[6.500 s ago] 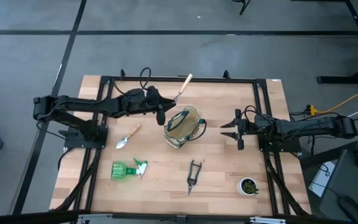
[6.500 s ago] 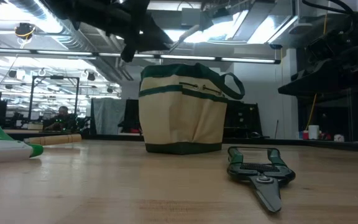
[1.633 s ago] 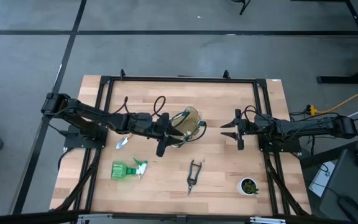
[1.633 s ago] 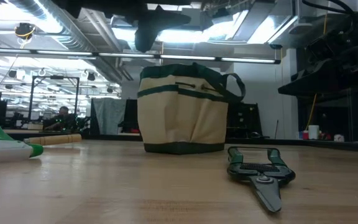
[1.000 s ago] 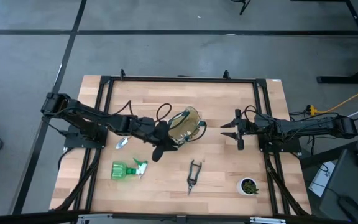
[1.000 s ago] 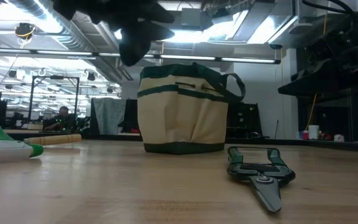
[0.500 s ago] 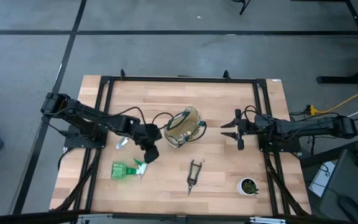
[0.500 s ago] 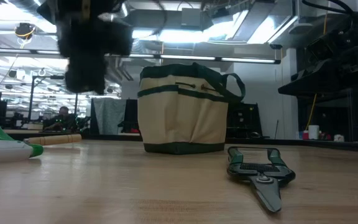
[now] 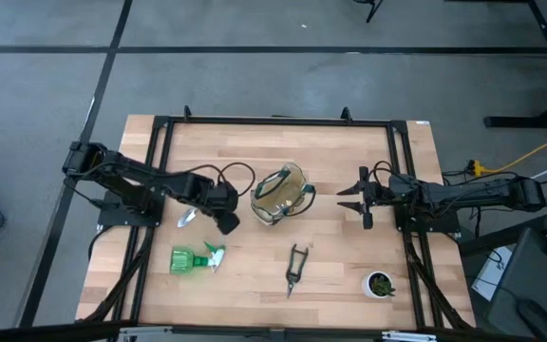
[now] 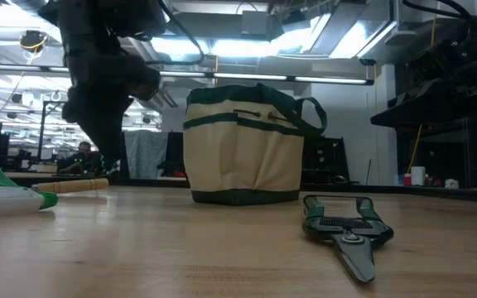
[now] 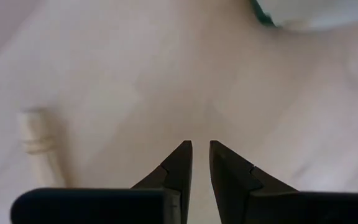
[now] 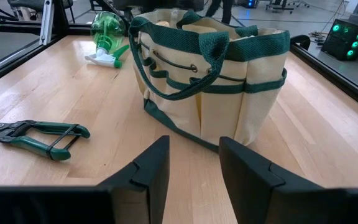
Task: Pick & Place Garden tools in Gardening bag
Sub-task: Put the trowel into the gardening bag
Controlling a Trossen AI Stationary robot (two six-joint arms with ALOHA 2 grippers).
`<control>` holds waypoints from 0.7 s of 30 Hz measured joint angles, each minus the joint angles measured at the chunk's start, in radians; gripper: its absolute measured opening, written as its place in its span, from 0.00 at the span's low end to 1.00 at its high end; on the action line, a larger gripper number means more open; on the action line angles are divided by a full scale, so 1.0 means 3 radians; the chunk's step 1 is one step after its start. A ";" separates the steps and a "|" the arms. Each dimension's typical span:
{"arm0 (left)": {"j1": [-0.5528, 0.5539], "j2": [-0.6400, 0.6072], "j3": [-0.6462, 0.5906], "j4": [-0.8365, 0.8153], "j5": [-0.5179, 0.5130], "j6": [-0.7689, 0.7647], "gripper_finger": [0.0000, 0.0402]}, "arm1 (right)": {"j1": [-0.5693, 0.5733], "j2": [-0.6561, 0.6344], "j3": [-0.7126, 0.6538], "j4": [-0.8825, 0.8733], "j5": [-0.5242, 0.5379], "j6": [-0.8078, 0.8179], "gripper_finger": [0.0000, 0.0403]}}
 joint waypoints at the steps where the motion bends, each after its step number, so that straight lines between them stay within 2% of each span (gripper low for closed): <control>1: 0.0010 0.0000 0.0000 0.0001 -0.0047 -0.0001 0.13 | 0.0001 0.0000 0.0000 0.0000 -0.0001 0.0000 0.36; 6: 0.0015 0.0000 0.0000 0.0001 -0.0111 -0.0105 0.14 | 0.0001 0.0000 0.0000 0.0000 -0.0001 -0.0001 0.36; 10: 0.0014 0.0000 0.0000 -0.0002 -0.0352 -0.0372 0.17 | 0.0000 0.0000 0.0000 0.0000 0.0000 0.0000 0.36; 17: 0.0011 0.0001 0.0000 -0.0042 -0.0557 -0.0515 0.28 | 0.0001 0.0000 0.0000 0.0000 0.0000 -0.0001 0.36; 21: 0.0011 0.0001 0.0000 -0.0356 -0.0699 -0.0728 0.35 | 0.0001 0.0000 0.0000 0.0000 0.0000 0.0000 0.36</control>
